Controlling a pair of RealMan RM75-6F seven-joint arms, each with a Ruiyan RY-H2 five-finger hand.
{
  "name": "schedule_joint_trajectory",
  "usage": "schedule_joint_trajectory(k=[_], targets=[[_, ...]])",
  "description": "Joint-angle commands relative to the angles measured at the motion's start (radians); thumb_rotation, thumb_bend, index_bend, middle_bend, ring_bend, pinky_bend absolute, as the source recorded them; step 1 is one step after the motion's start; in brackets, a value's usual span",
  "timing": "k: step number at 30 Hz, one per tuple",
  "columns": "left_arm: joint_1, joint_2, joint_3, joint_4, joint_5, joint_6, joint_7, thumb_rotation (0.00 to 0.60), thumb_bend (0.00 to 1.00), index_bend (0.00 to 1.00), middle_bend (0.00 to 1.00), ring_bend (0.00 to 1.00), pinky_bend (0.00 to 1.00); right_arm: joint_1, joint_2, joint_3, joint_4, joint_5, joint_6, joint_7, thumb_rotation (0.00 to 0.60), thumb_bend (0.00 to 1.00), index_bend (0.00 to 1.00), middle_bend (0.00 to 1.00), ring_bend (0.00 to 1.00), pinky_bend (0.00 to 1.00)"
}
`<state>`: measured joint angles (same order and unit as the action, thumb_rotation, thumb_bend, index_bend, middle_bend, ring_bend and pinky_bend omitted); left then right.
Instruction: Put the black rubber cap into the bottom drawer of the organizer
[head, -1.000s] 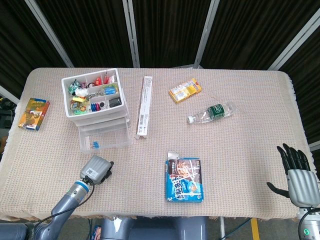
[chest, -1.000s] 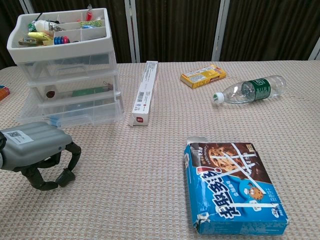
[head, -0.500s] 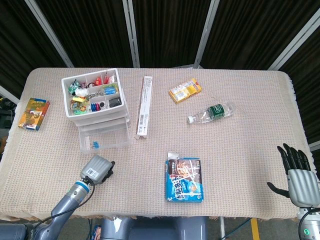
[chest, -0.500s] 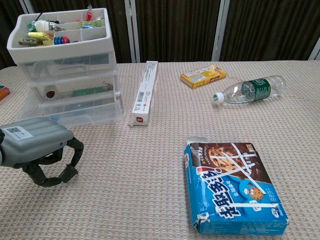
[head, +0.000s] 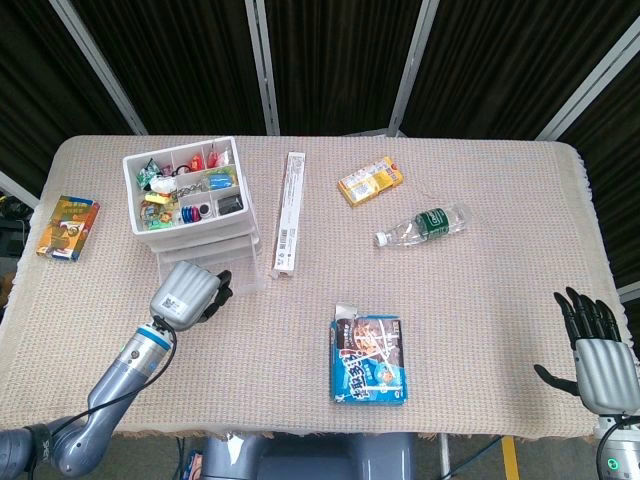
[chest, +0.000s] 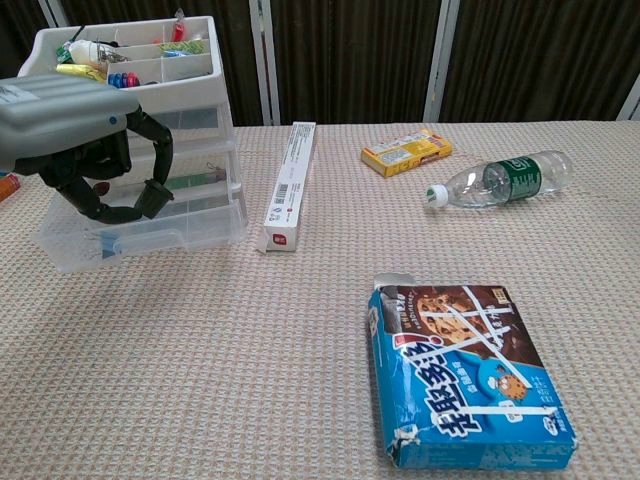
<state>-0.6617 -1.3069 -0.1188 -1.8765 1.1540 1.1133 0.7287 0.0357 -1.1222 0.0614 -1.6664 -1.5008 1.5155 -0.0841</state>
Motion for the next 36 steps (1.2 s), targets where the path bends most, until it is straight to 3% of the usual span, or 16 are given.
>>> schedule_joint_trajectory(k=[1,9,14,22,27,29,31,34,36], targets=[[-0.023,0.018,-0.032,0.03,-0.05,-0.017,-0.003,0.6,0.51,0.58,0.98,0.88,0.75,0.0,0.0,0.0,0.0,0.0,0.0,-0.001,0.6,0.01,0.05,0.0,0.0,0.0],[-0.03,-0.005,-0.038,0.131,-0.122,-0.026,-0.019,0.6,0.5,0.51,0.97,0.88,0.75,0.0,0.0,0.0,-0.001,0.001,-0.001,-0.002,0.6,0.01,0.05,0.0,0.0,0.0],[-0.026,-0.02,-0.034,0.169,-0.111,-0.018,-0.052,0.6,0.31,0.34,0.97,0.87,0.75,0.0,0.0,0.0,-0.002,0.002,-0.002,-0.004,0.6,0.01,0.05,0.0,0.0,0.0],[-0.003,-0.01,-0.004,0.153,-0.027,0.013,-0.105,0.6,0.29,0.31,0.9,0.83,0.72,0.0,0.0,-0.001,-0.004,0.004,-0.003,-0.005,0.6,0.01,0.05,0.0,0.0,0.0],[0.03,0.001,0.053,0.132,0.105,0.058,-0.141,0.6,0.29,0.31,0.59,0.58,0.53,-0.001,0.001,0.0,-0.004,0.005,-0.002,-0.005,0.6,0.01,0.05,0.0,0.0,0.0],[0.053,0.018,0.12,0.147,0.247,0.093,-0.16,0.6,0.3,0.31,0.42,0.44,0.44,-0.001,0.001,-0.001,-0.005,0.006,-0.004,-0.006,0.6,0.01,0.05,0.0,0.0,0.0],[0.065,0.028,0.168,0.19,0.377,0.129,-0.178,0.6,0.37,0.3,0.32,0.35,0.39,0.0,0.001,0.0,-0.007,0.007,-0.005,-0.009,0.6,0.01,0.05,0.0,0.0,0.0],[0.064,0.037,0.229,0.274,0.554,0.17,-0.176,0.6,0.57,0.3,0.19,0.21,0.32,0.0,-0.001,0.0,-0.008,0.007,-0.004,-0.012,0.6,0.01,0.05,0.0,0.0,0.0],[0.052,0.046,0.27,0.341,0.672,0.181,-0.156,0.6,0.66,0.29,0.14,0.11,0.21,-0.001,-0.001,0.0,-0.008,0.007,-0.003,-0.014,0.6,0.01,0.05,0.0,0.0,0.0]])
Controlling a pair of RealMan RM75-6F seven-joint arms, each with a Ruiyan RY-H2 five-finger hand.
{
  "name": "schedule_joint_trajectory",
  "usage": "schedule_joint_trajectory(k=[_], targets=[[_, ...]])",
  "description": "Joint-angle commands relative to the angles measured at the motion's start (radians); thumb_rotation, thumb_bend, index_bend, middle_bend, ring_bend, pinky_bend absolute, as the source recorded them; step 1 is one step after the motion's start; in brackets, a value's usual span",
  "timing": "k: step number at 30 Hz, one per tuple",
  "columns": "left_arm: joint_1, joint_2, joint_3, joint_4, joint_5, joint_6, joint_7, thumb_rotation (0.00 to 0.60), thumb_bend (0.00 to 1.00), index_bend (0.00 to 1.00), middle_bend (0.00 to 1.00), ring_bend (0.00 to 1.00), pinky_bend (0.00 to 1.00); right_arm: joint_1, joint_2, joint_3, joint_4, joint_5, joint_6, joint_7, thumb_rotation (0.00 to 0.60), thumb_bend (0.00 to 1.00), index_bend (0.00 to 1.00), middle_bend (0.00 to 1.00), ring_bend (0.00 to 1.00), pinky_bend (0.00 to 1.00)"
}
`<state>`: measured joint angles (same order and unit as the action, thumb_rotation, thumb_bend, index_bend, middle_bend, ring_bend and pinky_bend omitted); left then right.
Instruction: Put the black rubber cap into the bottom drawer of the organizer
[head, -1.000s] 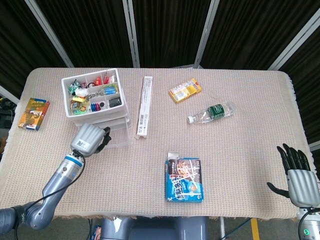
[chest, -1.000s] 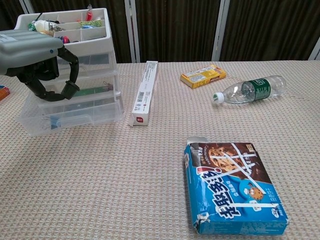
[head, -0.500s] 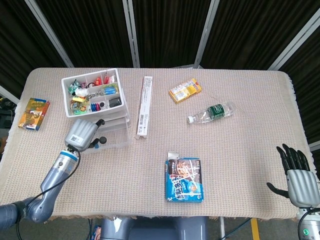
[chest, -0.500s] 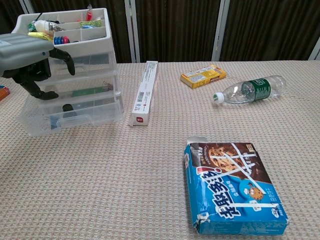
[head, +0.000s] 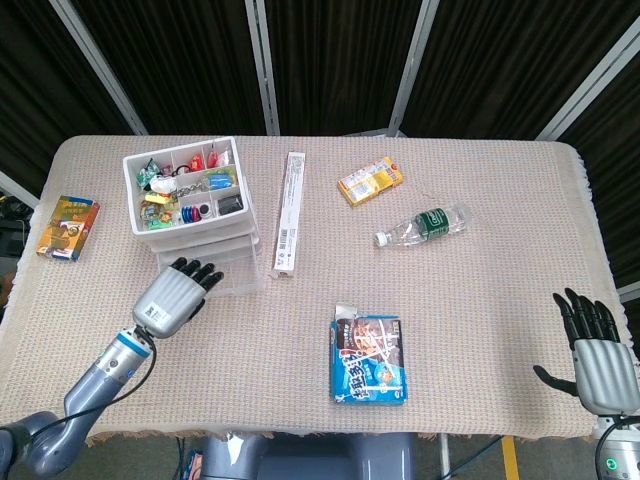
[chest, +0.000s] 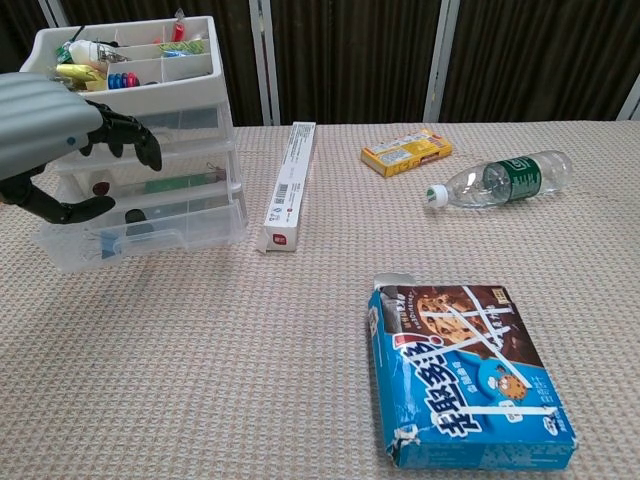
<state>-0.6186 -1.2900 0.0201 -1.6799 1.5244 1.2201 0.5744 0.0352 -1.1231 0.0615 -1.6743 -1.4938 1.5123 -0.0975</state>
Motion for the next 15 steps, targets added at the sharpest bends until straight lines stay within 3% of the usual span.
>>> schedule_joint_trajectory(k=[1,4,15], targets=[[0.005,0.032,0.141,0.159,0.325,0.07,0.0,0.6,0.68,0.29,0.12,0.08,0.17,-0.001,-0.001,0.0,0.0,0.001,0.001,-0.002,0.6,0.01,0.05,0.0,0.0,0.0],[-0.015,0.052,0.177,0.178,0.372,0.005,0.021,0.6,0.75,0.28,0.06,0.01,0.12,-0.001,-0.001,0.001,0.0,0.001,0.002,-0.004,0.6,0.01,0.05,0.0,0.0,0.0],[-0.06,0.065,0.199,0.166,0.404,-0.184,0.126,0.6,0.77,0.24,0.04,0.0,0.1,-0.001,0.001,0.002,0.001,0.003,0.001,0.002,0.6,0.01,0.05,0.0,0.0,0.0]])
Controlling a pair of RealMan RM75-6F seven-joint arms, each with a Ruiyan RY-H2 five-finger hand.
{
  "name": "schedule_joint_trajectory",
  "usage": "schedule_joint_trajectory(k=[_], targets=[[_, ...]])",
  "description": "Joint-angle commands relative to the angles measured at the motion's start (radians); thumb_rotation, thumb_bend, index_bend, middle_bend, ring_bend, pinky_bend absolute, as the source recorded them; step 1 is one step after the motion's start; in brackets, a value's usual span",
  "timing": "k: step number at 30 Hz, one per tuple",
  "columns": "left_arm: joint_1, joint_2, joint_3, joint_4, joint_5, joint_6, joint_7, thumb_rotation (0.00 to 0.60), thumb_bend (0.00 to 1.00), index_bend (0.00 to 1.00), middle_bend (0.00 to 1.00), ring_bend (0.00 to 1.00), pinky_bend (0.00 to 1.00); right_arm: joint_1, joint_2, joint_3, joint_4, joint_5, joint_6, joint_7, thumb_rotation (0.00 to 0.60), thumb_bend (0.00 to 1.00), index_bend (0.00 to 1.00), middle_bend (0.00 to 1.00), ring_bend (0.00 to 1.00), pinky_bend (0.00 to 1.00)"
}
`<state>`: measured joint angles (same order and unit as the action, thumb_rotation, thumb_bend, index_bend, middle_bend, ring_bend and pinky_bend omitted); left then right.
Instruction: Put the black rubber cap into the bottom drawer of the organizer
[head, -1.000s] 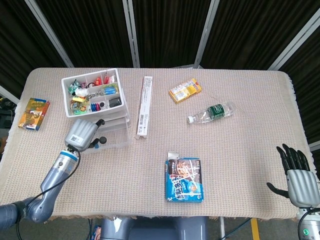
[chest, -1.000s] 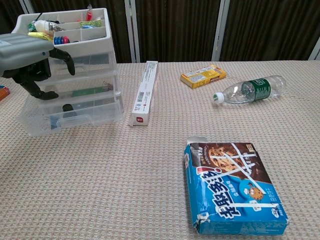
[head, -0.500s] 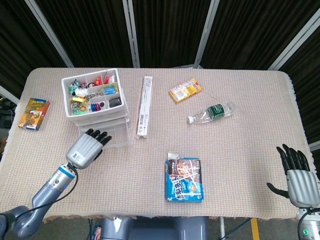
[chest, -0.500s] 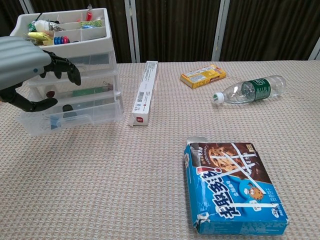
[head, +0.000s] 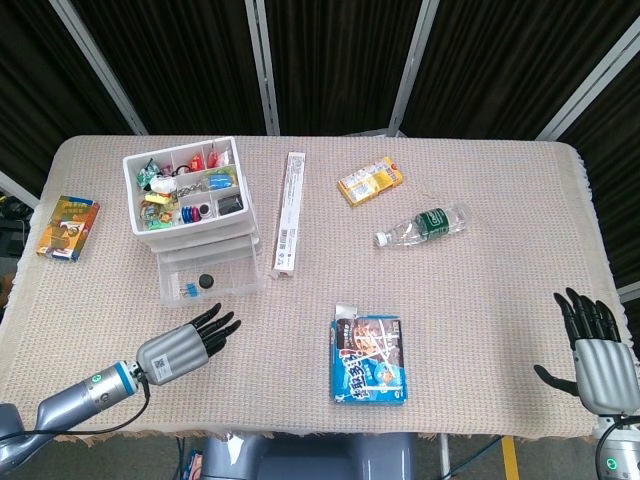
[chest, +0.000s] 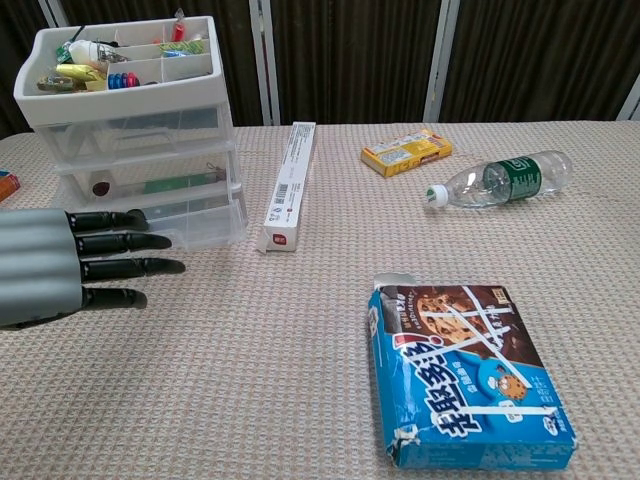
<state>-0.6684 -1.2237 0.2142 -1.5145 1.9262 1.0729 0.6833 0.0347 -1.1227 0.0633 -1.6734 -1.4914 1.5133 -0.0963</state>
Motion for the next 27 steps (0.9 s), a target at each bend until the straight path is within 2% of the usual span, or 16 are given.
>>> schedule_joint_trajectory(k=[1,8,20,27], targets=[[-0.012,-0.005,0.004,0.004,-0.005,-0.054,0.018,0.6,0.77,0.24,0.03,0.0,0.1,0.0,0.001,0.0,0.0,0.0,0.0,0.001,0.6,0.01,0.05,0.0,0.0,0.0],[-0.017,-0.026,-0.01,0.044,-0.031,-0.11,0.016,0.6,0.77,0.24,0.03,0.0,0.1,0.0,0.001,0.0,0.0,0.0,-0.001,0.002,0.6,0.01,0.05,0.0,0.0,0.0],[-0.006,-0.055,-0.077,0.116,-0.128,-0.128,-0.013,0.6,0.78,0.22,0.03,0.0,0.1,0.0,0.0,-0.001,-0.002,0.0,-0.001,0.001,0.6,0.01,0.05,0.0,0.0,0.0],[0.003,-0.067,-0.098,0.152,-0.165,-0.126,-0.024,0.6,0.78,0.22,0.03,0.0,0.1,0.0,0.0,-0.002,-0.002,-0.003,-0.001,0.0,0.6,0.01,0.05,0.0,0.0,0.0]])
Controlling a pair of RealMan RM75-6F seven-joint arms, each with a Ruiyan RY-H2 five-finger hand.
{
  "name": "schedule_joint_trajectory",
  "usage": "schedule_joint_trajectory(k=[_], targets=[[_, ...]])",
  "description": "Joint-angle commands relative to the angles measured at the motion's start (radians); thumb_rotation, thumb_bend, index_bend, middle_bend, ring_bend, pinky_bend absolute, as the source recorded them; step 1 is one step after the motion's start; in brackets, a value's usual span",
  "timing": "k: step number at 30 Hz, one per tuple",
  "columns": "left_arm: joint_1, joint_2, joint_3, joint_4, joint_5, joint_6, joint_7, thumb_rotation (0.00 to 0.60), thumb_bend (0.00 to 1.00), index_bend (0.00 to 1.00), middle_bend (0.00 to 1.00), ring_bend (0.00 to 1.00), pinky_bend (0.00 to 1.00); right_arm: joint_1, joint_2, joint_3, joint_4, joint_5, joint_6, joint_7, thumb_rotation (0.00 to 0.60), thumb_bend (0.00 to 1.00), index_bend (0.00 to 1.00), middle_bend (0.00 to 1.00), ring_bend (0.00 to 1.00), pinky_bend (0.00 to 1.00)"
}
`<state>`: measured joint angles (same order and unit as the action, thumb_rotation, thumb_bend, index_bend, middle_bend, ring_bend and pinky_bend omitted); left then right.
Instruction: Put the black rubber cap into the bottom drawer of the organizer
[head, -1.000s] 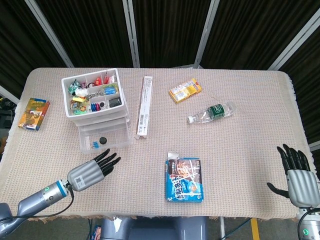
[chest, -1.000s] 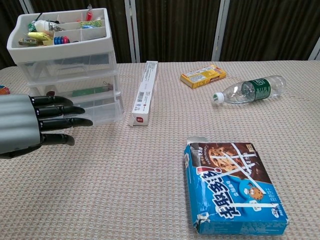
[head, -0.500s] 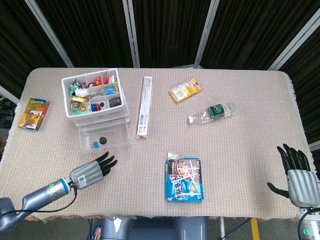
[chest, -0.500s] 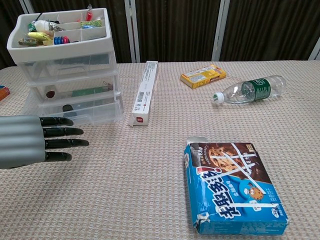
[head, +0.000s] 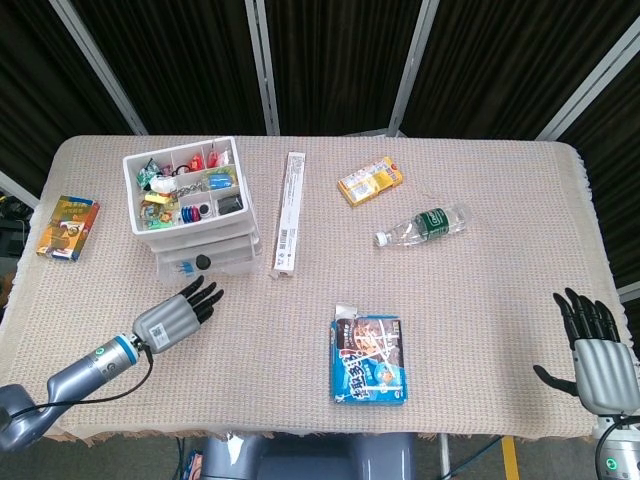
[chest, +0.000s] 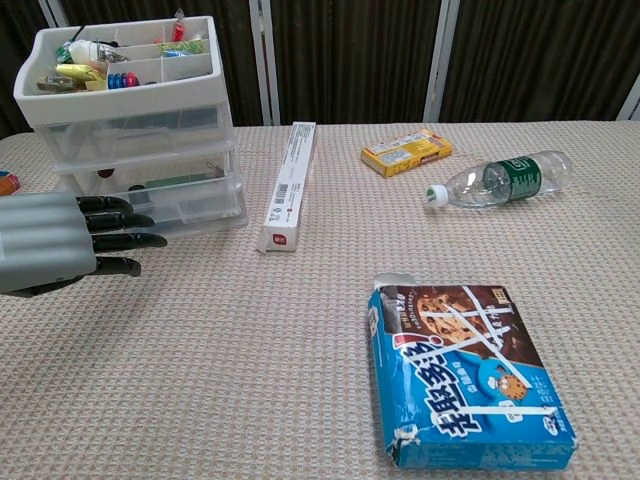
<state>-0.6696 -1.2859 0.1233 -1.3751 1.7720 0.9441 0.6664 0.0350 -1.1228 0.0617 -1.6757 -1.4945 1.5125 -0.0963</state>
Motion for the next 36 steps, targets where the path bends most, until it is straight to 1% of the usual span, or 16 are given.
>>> schedule_joint_trajectory(k=[1,6,11,17,22,25,28,29,31,32,33,35,36], targets=[[0.005,-0.006,-0.009,0.019,-0.014,0.002,-0.008,0.6,0.78,0.22,0.03,0.0,0.1,0.0,0.0,0.0,0.0,0.0,0.0,0.0,0.6,0.01,0.05,0.0,0.0,0.0],[0.009,-0.017,-0.02,0.058,-0.042,-0.009,-0.012,0.6,0.78,0.22,0.03,0.0,0.1,0.0,-0.001,0.0,0.0,-0.001,0.001,-0.001,0.6,0.01,0.05,0.0,0.0,0.0],[0.01,-0.042,-0.043,0.097,-0.085,-0.024,-0.021,0.6,0.78,0.22,0.03,0.0,0.1,0.0,-0.001,-0.001,-0.001,-0.002,0.0,-0.003,0.6,0.01,0.05,0.0,0.0,0.0],[0.006,-0.061,-0.061,0.111,-0.117,-0.04,0.001,0.6,0.78,0.21,0.02,0.0,0.1,0.0,0.0,-0.002,-0.002,0.0,-0.002,-0.003,0.6,0.01,0.05,0.0,0.0,0.0],[0.017,-0.055,-0.056,0.086,-0.129,-0.035,0.006,0.6,0.78,0.2,0.02,0.0,0.1,-0.001,0.002,-0.001,-0.002,0.002,-0.002,0.0,0.6,0.01,0.05,0.0,0.0,0.0],[0.033,-0.036,-0.041,0.046,-0.105,0.008,-0.014,0.6,0.78,0.2,0.02,0.0,0.1,0.0,0.003,-0.001,-0.003,0.005,-0.005,0.001,0.6,0.01,0.05,0.0,0.0,0.0],[0.057,-0.022,-0.036,-0.005,-0.103,0.052,-0.05,0.6,0.77,0.18,0.01,0.0,0.09,0.0,0.003,-0.001,-0.004,0.005,-0.006,0.001,0.6,0.01,0.05,0.0,0.0,0.0],[0.072,-0.015,-0.035,-0.036,-0.106,0.079,-0.073,0.6,0.75,0.17,0.0,0.0,0.09,0.0,0.003,-0.001,-0.004,0.005,-0.006,0.0,0.6,0.01,0.05,0.0,0.0,0.0],[0.101,-0.002,-0.032,-0.078,-0.105,0.132,-0.102,0.6,0.64,0.17,0.0,0.0,0.09,0.0,0.003,-0.001,-0.004,0.004,-0.004,-0.001,0.6,0.01,0.05,0.0,0.0,0.0],[0.124,0.001,-0.035,-0.101,-0.11,0.172,-0.121,0.6,0.57,0.17,0.0,0.0,0.09,0.0,0.004,-0.001,-0.004,0.004,-0.005,0.0,0.6,0.01,0.05,0.0,0.0,0.0],[0.162,-0.004,-0.044,-0.122,-0.119,0.241,-0.138,0.6,0.48,0.16,0.0,0.0,0.09,0.0,0.005,-0.002,-0.005,0.004,-0.007,0.001,0.6,0.01,0.05,0.0,0.0,0.0],[0.223,-0.025,-0.056,-0.137,-0.126,0.353,-0.158,0.6,0.38,0.14,0.0,0.0,0.08,0.001,0.007,-0.004,-0.005,0.005,-0.012,-0.001,0.6,0.01,0.05,0.0,0.0,0.0],[0.246,-0.032,-0.06,-0.144,-0.128,0.394,-0.173,0.6,0.34,0.12,0.0,0.0,0.08,0.001,0.008,-0.005,-0.006,0.005,-0.013,-0.002,0.6,0.01,0.05,0.0,0.0,0.0]])
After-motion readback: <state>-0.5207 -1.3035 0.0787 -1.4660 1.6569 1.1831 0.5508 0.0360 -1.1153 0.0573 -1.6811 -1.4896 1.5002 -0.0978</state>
